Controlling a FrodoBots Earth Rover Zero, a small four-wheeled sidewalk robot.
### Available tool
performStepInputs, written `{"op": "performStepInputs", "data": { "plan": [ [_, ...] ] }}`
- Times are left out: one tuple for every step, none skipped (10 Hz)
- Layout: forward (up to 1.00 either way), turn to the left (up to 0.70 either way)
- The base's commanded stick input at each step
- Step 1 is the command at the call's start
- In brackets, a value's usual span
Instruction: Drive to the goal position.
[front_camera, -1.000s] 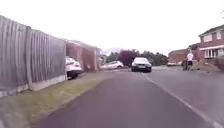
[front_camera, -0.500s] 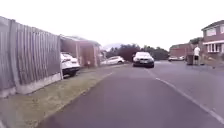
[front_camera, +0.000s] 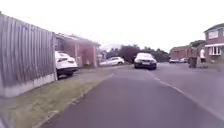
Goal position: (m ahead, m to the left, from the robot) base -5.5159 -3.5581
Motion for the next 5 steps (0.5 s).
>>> {"op": "performStepInputs", "data": {
  "plan": [
    [1.00, 0.00],
    [1.00, 0.00],
    [1.00, -0.04],
    [1.00, -0.12],
    [1.00, -0.22]
  ]
}}
